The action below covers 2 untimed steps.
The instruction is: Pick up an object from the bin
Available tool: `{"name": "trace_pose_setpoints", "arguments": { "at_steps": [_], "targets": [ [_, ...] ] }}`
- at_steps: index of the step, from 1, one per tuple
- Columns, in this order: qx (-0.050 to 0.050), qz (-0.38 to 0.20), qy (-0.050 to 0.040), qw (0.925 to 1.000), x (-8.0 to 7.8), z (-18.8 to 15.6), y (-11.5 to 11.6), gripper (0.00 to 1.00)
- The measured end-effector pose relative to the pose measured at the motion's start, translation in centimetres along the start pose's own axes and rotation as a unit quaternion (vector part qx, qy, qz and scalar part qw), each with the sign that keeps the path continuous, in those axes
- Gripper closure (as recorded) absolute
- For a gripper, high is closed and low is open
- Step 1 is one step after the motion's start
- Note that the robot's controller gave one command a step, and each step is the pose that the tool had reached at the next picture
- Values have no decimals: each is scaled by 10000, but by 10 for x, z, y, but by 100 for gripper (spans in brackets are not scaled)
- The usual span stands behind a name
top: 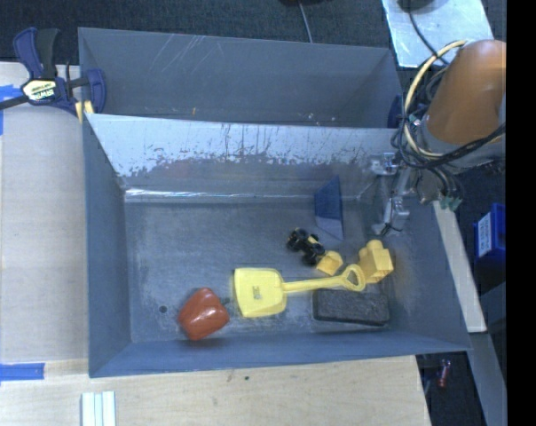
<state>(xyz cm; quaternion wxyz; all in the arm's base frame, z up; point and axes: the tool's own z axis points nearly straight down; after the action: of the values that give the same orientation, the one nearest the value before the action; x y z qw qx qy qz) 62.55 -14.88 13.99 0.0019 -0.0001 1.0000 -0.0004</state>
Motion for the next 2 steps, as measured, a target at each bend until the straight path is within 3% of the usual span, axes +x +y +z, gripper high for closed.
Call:
{"name": "trace_pose_setpoints", "arguments": {
  "at_steps": [1,2],
  "targets": [
    [-20,-1337,12,9910,11,70,68,0],
    [17,-2208,-47,9753,5,6,58,0]
  ]
}}
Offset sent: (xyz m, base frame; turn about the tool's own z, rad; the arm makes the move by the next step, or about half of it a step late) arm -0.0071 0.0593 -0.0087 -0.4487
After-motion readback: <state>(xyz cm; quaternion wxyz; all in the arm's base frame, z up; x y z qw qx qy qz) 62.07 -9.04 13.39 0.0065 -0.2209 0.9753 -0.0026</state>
